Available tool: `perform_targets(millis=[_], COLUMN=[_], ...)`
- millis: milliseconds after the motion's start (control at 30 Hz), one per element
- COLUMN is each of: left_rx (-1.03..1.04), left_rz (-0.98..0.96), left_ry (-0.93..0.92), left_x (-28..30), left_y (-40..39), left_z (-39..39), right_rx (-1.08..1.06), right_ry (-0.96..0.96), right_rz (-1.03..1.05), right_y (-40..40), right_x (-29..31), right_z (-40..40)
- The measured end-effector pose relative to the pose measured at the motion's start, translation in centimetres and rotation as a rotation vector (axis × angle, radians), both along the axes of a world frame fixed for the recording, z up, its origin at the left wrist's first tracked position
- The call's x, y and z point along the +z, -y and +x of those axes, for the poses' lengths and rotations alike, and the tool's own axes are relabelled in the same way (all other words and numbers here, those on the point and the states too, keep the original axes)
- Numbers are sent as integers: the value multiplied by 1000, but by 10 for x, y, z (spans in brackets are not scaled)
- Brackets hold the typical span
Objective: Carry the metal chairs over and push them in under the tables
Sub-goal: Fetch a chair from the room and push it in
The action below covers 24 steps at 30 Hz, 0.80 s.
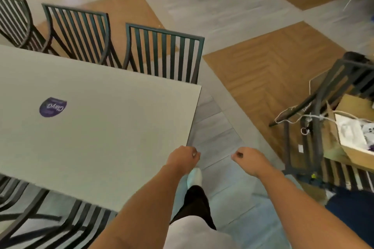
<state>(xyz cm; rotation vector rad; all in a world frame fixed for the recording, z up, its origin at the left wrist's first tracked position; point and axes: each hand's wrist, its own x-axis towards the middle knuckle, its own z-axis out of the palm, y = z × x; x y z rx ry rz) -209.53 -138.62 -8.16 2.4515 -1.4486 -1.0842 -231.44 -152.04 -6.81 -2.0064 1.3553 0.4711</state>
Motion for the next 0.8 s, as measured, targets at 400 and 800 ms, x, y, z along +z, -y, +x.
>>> perform_targets(millis=[400, 800], left_rx=[6, 407], left_rz=[-19, 8], left_ry=[33, 4], left_x=[26, 10], left_y=[250, 457], left_z=[88, 120], right_rx=[-38, 262], right_ry=[67, 51], right_rz=[30, 57], right_y=[252, 543], right_x=[14, -5], right_z=[91, 183])
